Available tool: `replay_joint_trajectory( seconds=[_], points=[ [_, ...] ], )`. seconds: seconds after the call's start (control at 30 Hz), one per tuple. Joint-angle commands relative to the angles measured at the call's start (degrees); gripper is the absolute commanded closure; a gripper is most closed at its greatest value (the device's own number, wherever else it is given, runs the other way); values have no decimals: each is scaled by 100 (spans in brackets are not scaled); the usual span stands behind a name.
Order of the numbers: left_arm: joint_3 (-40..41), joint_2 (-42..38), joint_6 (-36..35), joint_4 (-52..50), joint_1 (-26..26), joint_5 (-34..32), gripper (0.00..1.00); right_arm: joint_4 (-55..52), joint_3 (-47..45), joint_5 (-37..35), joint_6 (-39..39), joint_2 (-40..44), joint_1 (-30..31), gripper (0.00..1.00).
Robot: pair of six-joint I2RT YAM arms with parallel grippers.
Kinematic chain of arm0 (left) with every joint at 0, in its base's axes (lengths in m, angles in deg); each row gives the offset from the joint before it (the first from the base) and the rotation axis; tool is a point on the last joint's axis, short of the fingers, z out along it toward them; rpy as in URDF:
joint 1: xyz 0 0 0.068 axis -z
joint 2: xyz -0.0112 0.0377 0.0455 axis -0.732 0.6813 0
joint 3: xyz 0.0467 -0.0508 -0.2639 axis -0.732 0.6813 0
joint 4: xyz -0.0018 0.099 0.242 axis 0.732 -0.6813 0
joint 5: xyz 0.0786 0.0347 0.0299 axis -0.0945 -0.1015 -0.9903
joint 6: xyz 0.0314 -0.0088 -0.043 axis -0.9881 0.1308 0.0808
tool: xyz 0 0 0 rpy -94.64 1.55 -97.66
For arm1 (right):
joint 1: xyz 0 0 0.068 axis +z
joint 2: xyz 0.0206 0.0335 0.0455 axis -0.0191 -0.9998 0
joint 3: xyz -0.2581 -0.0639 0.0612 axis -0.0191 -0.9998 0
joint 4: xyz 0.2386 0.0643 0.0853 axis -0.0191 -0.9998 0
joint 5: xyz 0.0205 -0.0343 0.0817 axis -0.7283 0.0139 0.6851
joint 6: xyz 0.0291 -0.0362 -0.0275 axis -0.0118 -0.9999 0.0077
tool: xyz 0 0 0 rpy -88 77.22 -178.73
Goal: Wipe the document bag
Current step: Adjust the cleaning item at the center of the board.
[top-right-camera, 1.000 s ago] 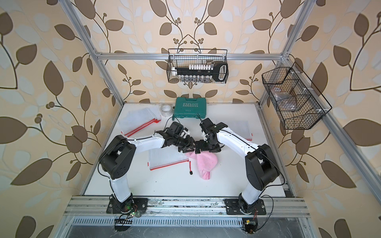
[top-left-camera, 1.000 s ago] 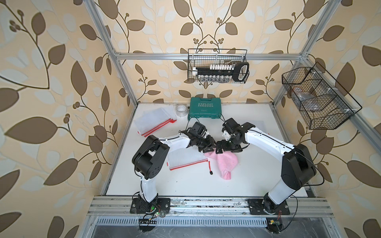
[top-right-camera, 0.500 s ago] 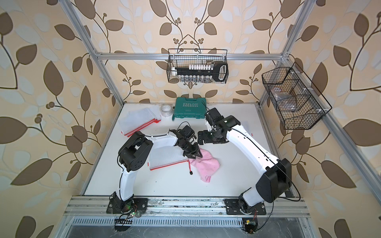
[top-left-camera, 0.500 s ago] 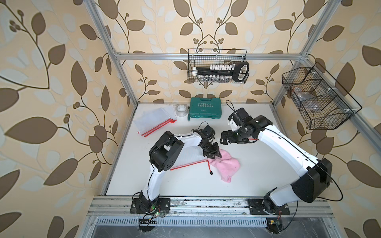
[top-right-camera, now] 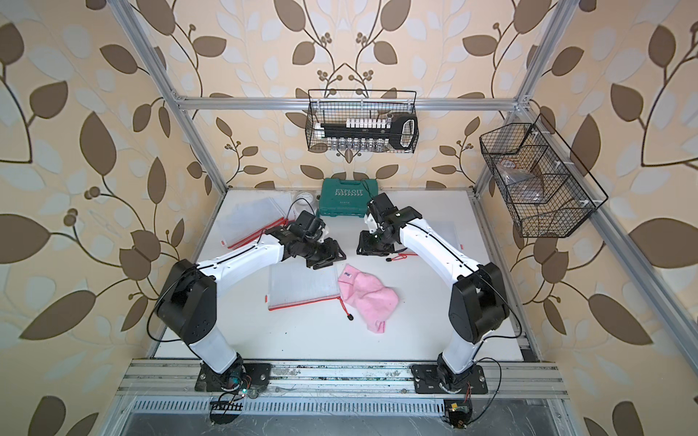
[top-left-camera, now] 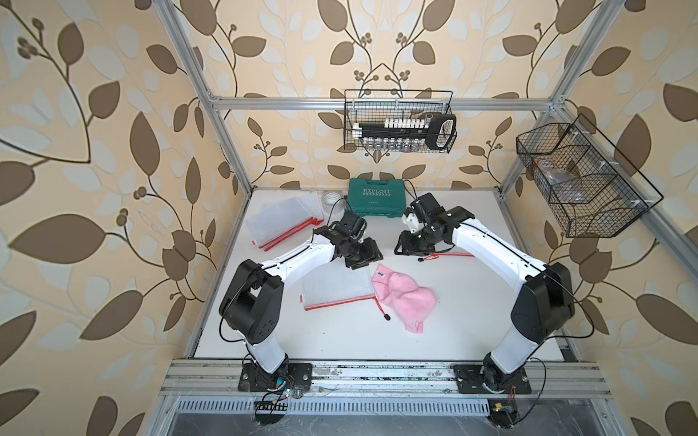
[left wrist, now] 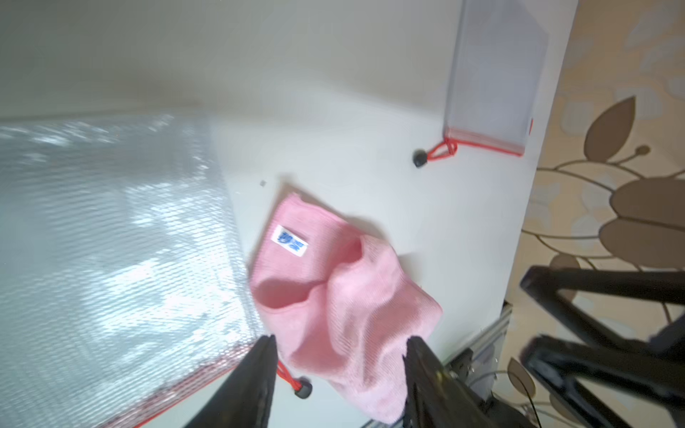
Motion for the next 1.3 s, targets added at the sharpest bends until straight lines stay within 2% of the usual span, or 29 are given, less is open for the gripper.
replay_joint_trajectory(
  seconds=[0.0,0.03,0.13,0.17,0.23,0.27,0.3,0.4,0.73,0.87,1.0,1.13,1.17,1.27],
  points=[
    [558,-394,64,-531,-300,-741,43,377,266,572,30,-507,263,70],
    [720,-426,79,-557,-385,-790,44,474,304,710,67,-715,358,74],
    [1181,-432,73,-503,-515,-877,46,547,621,864,21,-1385,598,74],
    [1348,-441,93,-408,-546,-873,46,539,781,887,-9,-1613,639,70],
    [1595,-451,152,-320,-582,-985,47,545,968,676,-27,-1925,665,49],
    [1683,-452,176,-297,-604,-1021,47,559,1030,587,-61,-2037,662,43],
    [1757,-461,190,-274,-613,-1042,48,585,1051,483,-96,-2101,652,42],
    [1924,-455,212,-252,-627,-1227,49,677,1056,353,-163,-2341,616,42],
    [2251,-231,230,-256,-762,-1482,52,1046,847,1284,-91,-3210,602,42],
    [2364,-150,254,-153,-772,-1458,52,1263,746,1435,-53,-3350,701,44],
    [2392,-61,263,-141,-780,-1438,53,1403,475,388,-278,-2660,660,47],
    [2439,-5,274,-89,-787,-1448,53,-106,1360,-268,-609,-3082,561,46],
    [2432,1,265,-96,-794,-1448,53,-234,1329,-405,-604,-3133,538,46],
    [2448,-38,248,-115,-822,-1485,53,96,314,-265,-524,-2941,405,45]
  ],
)
